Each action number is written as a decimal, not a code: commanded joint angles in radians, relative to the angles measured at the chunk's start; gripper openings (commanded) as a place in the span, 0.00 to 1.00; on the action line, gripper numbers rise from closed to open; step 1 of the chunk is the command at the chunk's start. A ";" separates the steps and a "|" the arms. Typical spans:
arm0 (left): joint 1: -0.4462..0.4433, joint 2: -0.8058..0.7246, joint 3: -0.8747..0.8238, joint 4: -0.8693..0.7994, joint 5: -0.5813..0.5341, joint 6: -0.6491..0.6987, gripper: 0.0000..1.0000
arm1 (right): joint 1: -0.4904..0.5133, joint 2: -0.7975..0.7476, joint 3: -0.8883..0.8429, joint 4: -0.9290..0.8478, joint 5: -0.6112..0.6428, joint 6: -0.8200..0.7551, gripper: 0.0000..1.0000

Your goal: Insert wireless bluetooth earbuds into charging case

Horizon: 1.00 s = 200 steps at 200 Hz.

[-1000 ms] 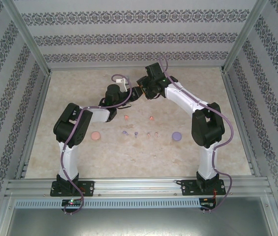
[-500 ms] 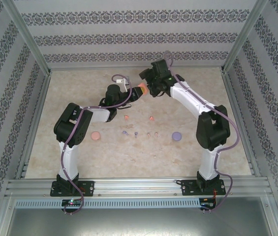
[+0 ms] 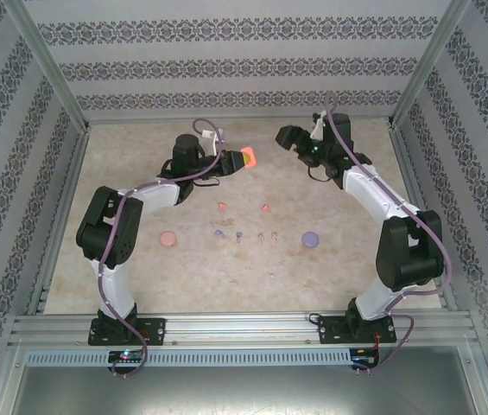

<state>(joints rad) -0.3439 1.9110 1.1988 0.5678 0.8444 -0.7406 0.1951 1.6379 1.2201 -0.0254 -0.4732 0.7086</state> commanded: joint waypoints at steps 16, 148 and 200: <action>0.009 -0.054 0.073 -0.180 0.177 0.112 0.00 | 0.003 -0.068 -0.087 0.141 -0.264 -0.217 0.81; 0.008 -0.089 0.125 -0.253 0.243 0.140 0.00 | 0.083 0.059 -0.050 0.205 -0.320 -0.192 0.70; 0.004 -0.124 0.126 -0.243 0.252 0.136 0.00 | 0.054 0.107 -0.078 0.206 -0.288 -0.182 0.63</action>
<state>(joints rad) -0.3355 1.8721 1.2949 0.2939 1.0351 -0.6277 0.2745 1.7035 1.1446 0.1715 -0.8005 0.5350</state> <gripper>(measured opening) 0.207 0.639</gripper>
